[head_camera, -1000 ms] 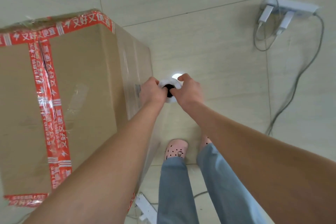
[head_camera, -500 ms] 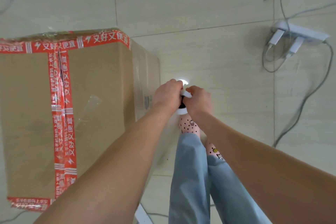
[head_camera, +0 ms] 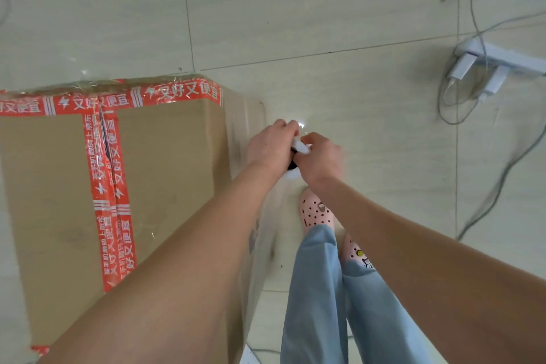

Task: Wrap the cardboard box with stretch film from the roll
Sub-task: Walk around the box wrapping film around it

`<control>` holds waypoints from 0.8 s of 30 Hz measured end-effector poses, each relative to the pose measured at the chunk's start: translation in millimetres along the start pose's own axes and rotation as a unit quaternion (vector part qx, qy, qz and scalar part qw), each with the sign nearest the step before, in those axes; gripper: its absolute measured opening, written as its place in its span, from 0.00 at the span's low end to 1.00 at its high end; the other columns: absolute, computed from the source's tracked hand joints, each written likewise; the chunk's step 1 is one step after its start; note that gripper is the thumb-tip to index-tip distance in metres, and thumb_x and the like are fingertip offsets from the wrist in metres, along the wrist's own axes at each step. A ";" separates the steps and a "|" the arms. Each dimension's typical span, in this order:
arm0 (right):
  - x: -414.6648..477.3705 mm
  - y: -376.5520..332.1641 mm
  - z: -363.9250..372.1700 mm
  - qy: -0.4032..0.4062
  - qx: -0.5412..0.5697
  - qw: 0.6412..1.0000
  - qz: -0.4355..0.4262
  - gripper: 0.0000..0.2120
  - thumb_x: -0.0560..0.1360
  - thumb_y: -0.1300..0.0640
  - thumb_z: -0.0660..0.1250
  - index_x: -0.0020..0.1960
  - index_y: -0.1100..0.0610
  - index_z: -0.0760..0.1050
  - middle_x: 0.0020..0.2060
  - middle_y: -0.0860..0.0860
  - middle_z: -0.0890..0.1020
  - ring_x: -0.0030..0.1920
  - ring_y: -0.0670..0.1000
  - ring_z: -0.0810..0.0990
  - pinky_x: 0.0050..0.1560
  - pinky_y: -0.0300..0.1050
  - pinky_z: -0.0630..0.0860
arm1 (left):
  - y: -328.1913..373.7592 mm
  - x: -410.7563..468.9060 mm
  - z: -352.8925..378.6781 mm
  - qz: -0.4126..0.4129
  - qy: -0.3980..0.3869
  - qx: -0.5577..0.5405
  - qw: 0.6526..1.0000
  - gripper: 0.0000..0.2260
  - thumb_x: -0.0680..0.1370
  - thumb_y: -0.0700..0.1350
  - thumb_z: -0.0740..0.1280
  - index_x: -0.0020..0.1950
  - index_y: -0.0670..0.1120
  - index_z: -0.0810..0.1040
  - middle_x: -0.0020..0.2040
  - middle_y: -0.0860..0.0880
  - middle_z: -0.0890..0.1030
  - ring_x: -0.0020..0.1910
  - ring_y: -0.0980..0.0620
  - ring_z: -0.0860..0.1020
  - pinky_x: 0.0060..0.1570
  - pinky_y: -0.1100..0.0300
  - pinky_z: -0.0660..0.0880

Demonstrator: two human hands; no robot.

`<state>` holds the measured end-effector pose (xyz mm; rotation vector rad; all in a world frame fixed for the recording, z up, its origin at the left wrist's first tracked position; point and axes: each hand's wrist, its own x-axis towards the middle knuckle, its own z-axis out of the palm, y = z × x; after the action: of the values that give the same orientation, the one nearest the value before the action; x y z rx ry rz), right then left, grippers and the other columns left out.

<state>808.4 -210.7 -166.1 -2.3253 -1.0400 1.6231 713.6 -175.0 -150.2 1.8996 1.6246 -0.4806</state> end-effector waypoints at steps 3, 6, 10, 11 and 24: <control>3.5 -4.4 -2.9 0.006 -0.012 1.000 -0.009 0.14 0.72 0.61 0.62 0.54 0.50 0.77 0.46 0.53 0.82 0.49 0.56 0.79 0.44 0.47 0.78 | 0.4 12.5 -6.7 0.049 -0.008 0.043 0.998 0.09 0.75 0.40 0.62 0.54 0.46 0.75 0.50 0.47 0.76 0.48 0.45 0.76 0.39 0.58 0.66; 8.5 -13.6 -10.3 0.011 -0.050 0.999 -0.016 0.13 0.72 0.61 0.61 0.54 0.51 0.76 0.45 0.53 0.81 0.46 0.56 0.79 0.40 0.46 0.75 | -1.2 19.4 -9.8 0.015 -0.004 -0.002 1.000 0.06 0.74 0.40 0.62 0.49 0.45 0.76 0.46 0.47 0.77 0.45 0.45 0.77 0.38 0.57 0.69; 18.2 -30.4 -19.9 0.034 -0.052 0.997 -0.055 0.11 0.74 0.62 0.61 0.55 0.54 0.73 0.48 0.53 0.79 0.46 0.56 0.77 0.40 0.46 0.72 | -1.3 24.2 -13.4 -0.104 0.022 -0.120 0.987 0.02 0.73 0.42 0.63 0.44 0.46 0.74 0.43 0.48 0.78 0.41 0.46 0.76 0.38 0.56 0.72; 20.7 -34.4 -20.9 0.039 -0.055 0.996 -0.058 0.12 0.73 0.62 0.62 0.56 0.55 0.72 0.51 0.52 0.78 0.48 0.56 0.77 0.42 0.46 0.72 | -3.3 24.7 -15.1 -0.139 0.026 -0.151 0.978 0.02 0.73 0.43 0.64 0.44 0.45 0.73 0.42 0.48 0.78 0.41 0.46 0.75 0.38 0.55 0.72; 33.4 -54.9 -25.4 0.018 -0.047 0.999 -0.011 0.10 0.72 0.62 0.61 0.52 0.53 0.73 0.48 0.55 0.79 0.44 0.58 0.79 0.42 0.52 0.78 | 6.1 46.7 -55.5 0.073 -0.030 0.077 0.994 0.10 0.77 0.40 0.60 0.58 0.43 0.72 0.54 0.44 0.73 0.51 0.43 0.75 0.37 0.55 0.64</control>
<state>811.3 -142.3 -156.3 -2.3823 -1.1534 1.5510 722.9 -104.4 -135.4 2.0787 1.4346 -0.6092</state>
